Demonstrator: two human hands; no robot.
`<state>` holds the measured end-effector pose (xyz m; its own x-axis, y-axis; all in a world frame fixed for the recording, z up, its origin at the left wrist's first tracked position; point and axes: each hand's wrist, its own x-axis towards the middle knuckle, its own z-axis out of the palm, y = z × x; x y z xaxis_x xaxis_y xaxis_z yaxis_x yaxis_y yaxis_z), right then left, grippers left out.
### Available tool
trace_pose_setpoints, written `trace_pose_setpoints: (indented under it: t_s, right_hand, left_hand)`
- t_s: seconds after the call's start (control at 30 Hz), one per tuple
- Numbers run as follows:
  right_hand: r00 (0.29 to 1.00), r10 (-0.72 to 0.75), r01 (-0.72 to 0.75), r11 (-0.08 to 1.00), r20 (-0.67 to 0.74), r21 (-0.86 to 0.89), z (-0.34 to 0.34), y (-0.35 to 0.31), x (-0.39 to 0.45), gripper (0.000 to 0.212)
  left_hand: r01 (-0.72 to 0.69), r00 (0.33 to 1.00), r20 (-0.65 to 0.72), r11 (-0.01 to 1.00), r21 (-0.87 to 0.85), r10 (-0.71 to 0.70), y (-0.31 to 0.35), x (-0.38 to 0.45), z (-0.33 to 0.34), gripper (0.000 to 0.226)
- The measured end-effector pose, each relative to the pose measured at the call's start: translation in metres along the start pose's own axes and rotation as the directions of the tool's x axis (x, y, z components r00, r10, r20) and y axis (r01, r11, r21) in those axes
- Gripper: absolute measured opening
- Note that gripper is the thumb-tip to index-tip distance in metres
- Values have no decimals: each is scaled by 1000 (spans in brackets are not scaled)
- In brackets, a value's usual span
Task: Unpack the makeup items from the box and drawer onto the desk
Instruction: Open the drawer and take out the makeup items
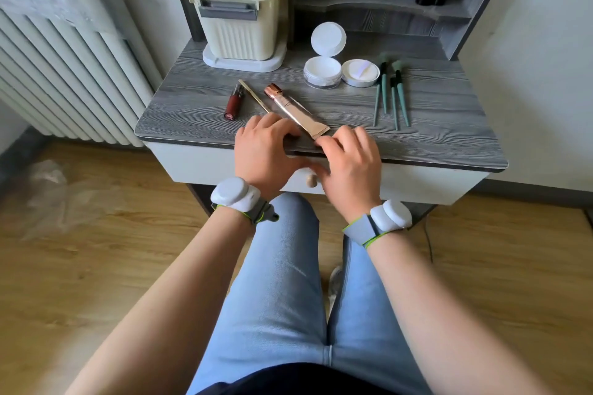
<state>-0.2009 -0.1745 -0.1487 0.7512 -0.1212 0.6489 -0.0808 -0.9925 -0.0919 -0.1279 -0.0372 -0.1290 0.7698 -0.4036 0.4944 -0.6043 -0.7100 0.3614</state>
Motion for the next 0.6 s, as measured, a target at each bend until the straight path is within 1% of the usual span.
trace_pose_setpoints:
  t_s: [0.1, 0.17, 0.33, 0.43, 0.5, 0.6]
  right_hand:
    - [999, 13, -13, 1000, -48, -6, 7, -1, 2, 33]
    - [996, 21, -22, 1000, -82, -7, 12, -2, 5, 30]
    - [992, 41, -48, 998, -120, -52, 23, -4, 13, 32]
    - [988, 26, -34, 998, -151, -53, 22, -3, 14, 32]
    - [990, 39, -46, 998, -137, -47, 21, -4, 16, 32]
    - [995, 74, -76, 997, -64, -31, 18, -4, 16, 36]
  left_hand:
    - [25, 998, -58, 999, 39, -23, -1, 4, 11, 39]
    - [29, 995, -102, 996, 79, -21, -1, 4, 16, 31]
    - [27, 979, -203, 983, 181, 11, 1, 9, 27, 16]
    - [30, 974, -225, 976, 215, 20, 1, 8, 32, 11]
    - [34, 975, -223, 975, 220, 16, 2, 9, 33, 11]
    - [29, 983, -185, 974, 226, 14, 2, 10, 28, 16]
